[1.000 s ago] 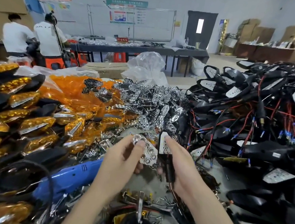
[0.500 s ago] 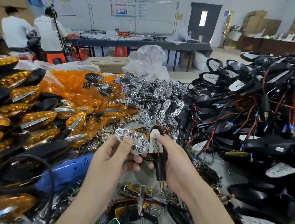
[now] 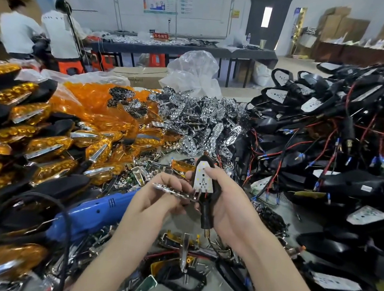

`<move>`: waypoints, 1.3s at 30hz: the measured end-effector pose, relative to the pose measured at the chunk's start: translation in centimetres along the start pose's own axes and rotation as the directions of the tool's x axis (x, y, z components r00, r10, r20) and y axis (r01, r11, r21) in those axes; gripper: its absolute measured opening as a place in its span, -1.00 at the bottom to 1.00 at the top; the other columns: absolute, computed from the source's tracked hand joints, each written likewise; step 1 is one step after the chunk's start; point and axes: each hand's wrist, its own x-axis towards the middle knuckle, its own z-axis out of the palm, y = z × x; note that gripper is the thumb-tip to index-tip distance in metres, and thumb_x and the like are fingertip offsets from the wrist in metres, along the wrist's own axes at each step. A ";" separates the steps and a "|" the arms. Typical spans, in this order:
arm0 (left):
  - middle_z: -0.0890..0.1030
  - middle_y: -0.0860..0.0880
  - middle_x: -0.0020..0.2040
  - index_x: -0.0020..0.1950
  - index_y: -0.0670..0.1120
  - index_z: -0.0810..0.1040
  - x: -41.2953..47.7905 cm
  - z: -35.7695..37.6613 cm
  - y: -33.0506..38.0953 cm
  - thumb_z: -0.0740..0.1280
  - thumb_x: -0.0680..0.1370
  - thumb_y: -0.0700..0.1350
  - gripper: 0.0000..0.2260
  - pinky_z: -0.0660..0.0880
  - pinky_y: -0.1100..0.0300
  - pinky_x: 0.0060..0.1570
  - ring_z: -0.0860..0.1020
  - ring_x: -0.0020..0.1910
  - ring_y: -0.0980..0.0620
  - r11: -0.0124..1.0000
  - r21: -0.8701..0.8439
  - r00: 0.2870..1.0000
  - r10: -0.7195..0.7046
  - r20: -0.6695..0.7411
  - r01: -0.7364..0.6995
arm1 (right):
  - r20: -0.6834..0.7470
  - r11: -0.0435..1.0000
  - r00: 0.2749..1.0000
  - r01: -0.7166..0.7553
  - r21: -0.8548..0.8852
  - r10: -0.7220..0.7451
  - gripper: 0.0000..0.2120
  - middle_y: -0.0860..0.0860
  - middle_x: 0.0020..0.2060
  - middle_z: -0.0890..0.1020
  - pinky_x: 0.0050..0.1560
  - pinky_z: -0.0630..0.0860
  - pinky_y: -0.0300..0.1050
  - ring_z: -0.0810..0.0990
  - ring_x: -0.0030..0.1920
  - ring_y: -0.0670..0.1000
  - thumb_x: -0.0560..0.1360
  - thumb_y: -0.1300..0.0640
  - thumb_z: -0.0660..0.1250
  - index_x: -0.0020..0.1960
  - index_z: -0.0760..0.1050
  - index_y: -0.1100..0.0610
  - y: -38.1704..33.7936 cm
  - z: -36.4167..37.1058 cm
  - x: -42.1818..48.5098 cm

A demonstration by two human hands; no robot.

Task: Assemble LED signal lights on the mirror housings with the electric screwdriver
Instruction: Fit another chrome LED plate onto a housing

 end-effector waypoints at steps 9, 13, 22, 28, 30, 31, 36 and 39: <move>0.54 -0.28 -0.16 -0.03 -0.05 0.56 -0.3 0.5 0.9 0.11 0.60 -0.47 -0.63 0.37 -0.06 -0.23 0.52 -0.09 -0.24 0.985 0.171 1.000 -0.019 -0.024 0.023 | -0.060 0.999 0.998 0.024 0.023 -0.022 -0.63 0.16 0.11 0.72 0.22 0.51 0.18 0.68 0.04 0.18 0.65 0.14 0.30 0.45 0.47 0.11 0.3 0.1 0.3; 0.65 0.01 -0.11 0.15 0.19 0.57 -1.0 0.5 0.8 0.27 0.65 -0.10 -0.81 0.53 0.20 -0.08 0.59 -0.16 0.11 0.928 0.363 0.992 0.051 0.115 -0.090 | 0.037 0.998 0.999 0.005 0.060 -0.007 -0.78 0.10 -0.02 0.73 -0.17 0.67 0.02 0.71 -0.18 0.07 0.66 0.12 0.28 0.27 0.57 0.12 0.3 0.2 -0.1; 0.66 0.24 0.14 0.16 0.41 0.52 -0.7 0.4 0.5 0.28 0.64 -0.18 -0.58 0.48 0.45 0.01 0.59 0.15 0.26 0.893 0.423 0.987 0.114 0.116 -0.153 | 0.122 0.999 0.992 -0.003 0.038 -0.002 -0.60 0.05 -0.04 0.70 -0.06 0.56 -0.07 0.65 -0.14 -0.02 0.69 -0.09 0.15 -0.01 0.74 0.01 0.8 0.0 0.1; 0.66 0.25 0.11 0.19 0.36 0.54 -0.8 0.3 0.3 0.25 0.65 -0.24 -0.56 0.47 0.47 0.00 0.60 0.13 0.27 0.886 0.427 0.982 0.132 0.137 -0.178 | 0.127 0.999 0.992 0.005 0.034 -0.009 -0.64 0.04 -0.05 0.71 -0.17 0.61 -0.13 0.68 -0.15 -0.04 0.70 -0.06 0.16 0.14 0.68 0.09 0.9 0.1 0.1; 0.65 0.29 0.11 0.17 0.41 0.52 -0.7 0.2 0.2 0.27 0.65 -0.21 -0.56 0.49 0.38 0.05 0.59 0.15 0.29 0.871 0.462 0.985 0.124 0.120 -0.166 | 0.100 1.000 0.995 0.001 0.018 -0.003 -0.61 0.08 0.04 0.69 -0.07 0.63 -0.08 0.67 -0.07 -0.01 0.69 -0.05 0.18 0.33 0.55 0.19 1.0 0.2 0.1; 0.65 0.29 0.12 0.20 0.37 0.51 -0.7 0.1 0.0 0.28 0.64 -0.20 -0.59 0.49 0.31 0.08 0.58 0.16 0.28 0.867 0.472 0.986 0.117 0.116 -0.159 | 0.089 1.000 0.996 0.000 0.011 -0.001 -0.58 0.09 0.06 0.68 -0.03 0.61 -0.06 0.67 -0.06 0.00 0.69 -0.06 0.19 0.37 0.52 0.21 1.1 0.2 0.1; 0.63 0.30 0.16 0.31 0.28 0.46 -0.6 0.1 -0.4 0.27 0.64 -0.14 -0.65 0.47 0.15 0.18 0.55 0.20 0.29 0.829 0.538 0.988 0.116 0.105 -0.154 | 0.099 0.999 0.995 -0.002 0.037 -0.002 -0.58 0.11 0.05 0.69 -0.15 0.66 -0.12 0.70 -0.08 0.00 0.69 -0.04 0.20 0.38 0.50 0.23 1.2 0.2 0.1; 0.53 0.53 0.07 0.25 0.54 0.32 -0.8 0.7 -0.6 0.27 0.62 0.00 -0.58 0.50 0.16 0.19 0.52 0.13 0.41 0.806 0.577 0.991 0.115 0.064 -0.131 | 0.103 0.999 0.995 0.002 0.042 -0.006 -0.62 0.09 0.04 0.71 -0.13 0.67 -0.07 0.71 -0.08 0.01 0.68 -0.05 0.22 0.36 0.53 0.17 1.4 -0.1 0.3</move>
